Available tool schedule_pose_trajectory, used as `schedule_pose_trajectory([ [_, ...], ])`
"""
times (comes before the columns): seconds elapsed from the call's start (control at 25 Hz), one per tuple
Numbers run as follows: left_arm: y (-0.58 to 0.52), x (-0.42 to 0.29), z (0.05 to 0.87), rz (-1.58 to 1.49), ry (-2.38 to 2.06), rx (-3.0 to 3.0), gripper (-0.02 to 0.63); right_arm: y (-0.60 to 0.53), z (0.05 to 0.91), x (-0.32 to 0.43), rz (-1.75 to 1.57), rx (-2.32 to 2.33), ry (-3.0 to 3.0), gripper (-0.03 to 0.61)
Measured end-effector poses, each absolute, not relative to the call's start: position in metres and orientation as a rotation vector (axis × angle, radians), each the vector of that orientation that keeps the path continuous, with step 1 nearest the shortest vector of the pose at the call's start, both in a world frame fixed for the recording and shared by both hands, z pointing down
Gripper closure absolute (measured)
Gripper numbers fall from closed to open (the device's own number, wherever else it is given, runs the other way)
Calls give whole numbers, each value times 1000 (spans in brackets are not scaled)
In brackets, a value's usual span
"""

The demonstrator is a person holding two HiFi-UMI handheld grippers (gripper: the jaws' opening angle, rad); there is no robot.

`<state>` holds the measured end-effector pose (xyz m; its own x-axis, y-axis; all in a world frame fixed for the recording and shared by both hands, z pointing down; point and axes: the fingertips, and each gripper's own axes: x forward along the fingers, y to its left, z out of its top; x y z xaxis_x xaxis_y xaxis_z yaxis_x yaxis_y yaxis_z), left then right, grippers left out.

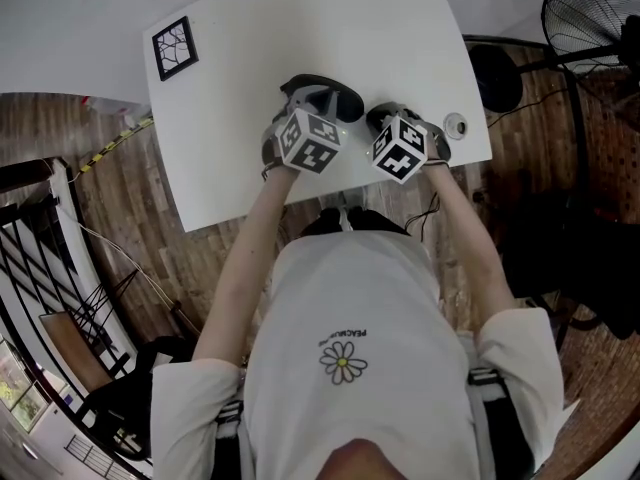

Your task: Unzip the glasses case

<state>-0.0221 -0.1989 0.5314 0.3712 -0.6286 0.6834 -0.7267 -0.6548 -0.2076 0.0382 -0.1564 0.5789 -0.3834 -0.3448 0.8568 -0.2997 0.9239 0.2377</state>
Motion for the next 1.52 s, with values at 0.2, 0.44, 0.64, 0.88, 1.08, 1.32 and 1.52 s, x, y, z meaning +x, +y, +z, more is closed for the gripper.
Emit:
schedule_pose_trajectory([
  [0.2,-199,-23,531,1153,-1245,2488,600,-155,581,32,26,402,-2054,569],
  [0.44,-198,-22,530,1152,-1255,2486,601,-162,583,32,-120,410,-1986,571],
  [0.64,-197,-20,531,1172,-1255,2521,601,-170,581,39,-195,443,-1899,571],
  [0.88,-199,-21,530,1155,-1249,2503,601,-195,580,32,-269,383,-1876,569],
  [1.08,-189,-28,526,1095,-1198,2448,600,-173,575,23,-240,299,-1924,571],
  [1.32,-156,-50,527,1067,-1257,2341,600,-75,575,-37,-156,150,-2112,571],
  [1.52,-142,-68,529,1103,-1394,2284,600,-54,575,-76,-134,122,-2146,571],
])
